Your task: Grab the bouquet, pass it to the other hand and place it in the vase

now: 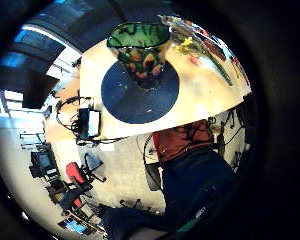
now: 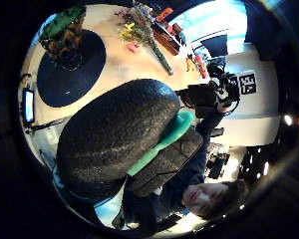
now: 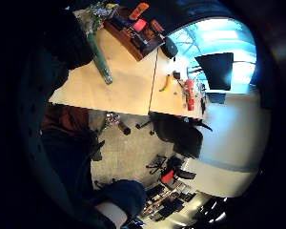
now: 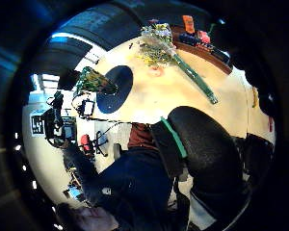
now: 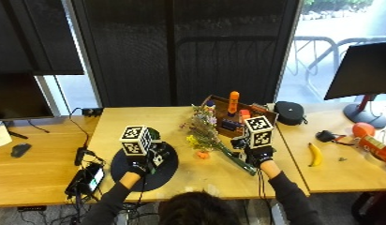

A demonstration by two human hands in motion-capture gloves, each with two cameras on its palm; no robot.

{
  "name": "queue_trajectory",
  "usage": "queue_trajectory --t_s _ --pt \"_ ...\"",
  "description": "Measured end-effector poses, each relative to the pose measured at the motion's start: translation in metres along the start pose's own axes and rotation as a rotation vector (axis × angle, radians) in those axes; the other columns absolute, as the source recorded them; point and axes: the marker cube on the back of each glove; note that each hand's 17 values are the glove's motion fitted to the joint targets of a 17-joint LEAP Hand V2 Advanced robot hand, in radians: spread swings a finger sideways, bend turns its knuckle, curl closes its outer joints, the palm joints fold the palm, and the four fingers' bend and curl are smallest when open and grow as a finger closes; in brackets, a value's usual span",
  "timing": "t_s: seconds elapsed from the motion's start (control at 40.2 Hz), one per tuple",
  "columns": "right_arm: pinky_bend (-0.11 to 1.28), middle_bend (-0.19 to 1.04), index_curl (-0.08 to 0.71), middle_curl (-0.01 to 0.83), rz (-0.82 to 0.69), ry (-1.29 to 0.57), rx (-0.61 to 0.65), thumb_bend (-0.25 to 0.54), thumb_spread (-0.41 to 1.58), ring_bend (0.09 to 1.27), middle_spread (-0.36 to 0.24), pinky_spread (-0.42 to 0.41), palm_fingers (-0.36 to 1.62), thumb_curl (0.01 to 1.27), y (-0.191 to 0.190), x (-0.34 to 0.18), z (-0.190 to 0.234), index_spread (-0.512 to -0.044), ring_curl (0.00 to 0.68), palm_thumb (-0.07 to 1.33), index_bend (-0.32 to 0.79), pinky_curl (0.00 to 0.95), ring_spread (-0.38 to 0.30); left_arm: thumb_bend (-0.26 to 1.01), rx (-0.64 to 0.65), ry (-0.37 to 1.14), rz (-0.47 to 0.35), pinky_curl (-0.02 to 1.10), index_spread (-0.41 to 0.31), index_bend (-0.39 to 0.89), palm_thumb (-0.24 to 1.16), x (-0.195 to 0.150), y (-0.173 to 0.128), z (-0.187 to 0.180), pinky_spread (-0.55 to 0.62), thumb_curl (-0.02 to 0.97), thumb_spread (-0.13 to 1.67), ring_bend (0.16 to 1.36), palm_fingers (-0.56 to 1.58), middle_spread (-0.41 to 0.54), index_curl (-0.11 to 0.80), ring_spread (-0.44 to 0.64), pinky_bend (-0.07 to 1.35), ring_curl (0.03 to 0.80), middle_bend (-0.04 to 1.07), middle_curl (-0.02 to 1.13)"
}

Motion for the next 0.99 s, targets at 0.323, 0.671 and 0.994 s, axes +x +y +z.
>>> queue_trajectory --t_s 0.323,0.671,0.994 --pt "0.59 0.33 0.123 0.241 -0.025 -0.009 0.071 0.231 1.02 0.53 -0.129 -0.085 0.85 0.13 -0.012 -0.019 -0.017 -0.288 0.271 0.41 0.08 0.265 -0.151 -0.04 0.02 -0.098 -0.07 0.17 -0.001 0.27 -0.04 -0.013 -0.007 -0.007 0.4 0.065 0.87 0.41 0.19 0.277 0.205 0.36 0.33 0.139 0.14 0.09" --pt "0.52 0.31 0.141 0.318 -0.01 -0.054 0.079 0.162 1.2 0.55 -0.12 -0.029 0.67 0.18 -0.015 -0.018 -0.018 -0.318 0.327 0.42 0.08 0.293 -0.154 -0.01 0.057 -0.18 -0.12 0.23 -0.002 0.22 0.04 -0.006 -0.014 -0.008 0.43 0.145 1.07 0.47 0.18 0.301 0.289 0.4 0.34 0.185 0.16 0.14" --pt "0.58 0.34 0.073 0.366 0.081 -0.171 0.013 0.068 1.21 0.62 -0.107 0.032 0.52 0.21 -0.024 0.006 0.0 -0.319 0.359 0.4 0.02 0.33 -0.104 0.0 0.022 -0.256 -0.129 0.27 0.003 0.18 0.11 -0.002 -0.014 -0.005 0.43 0.204 1.14 0.49 0.16 0.292 0.33 0.4 0.35 0.209 0.17 0.18"
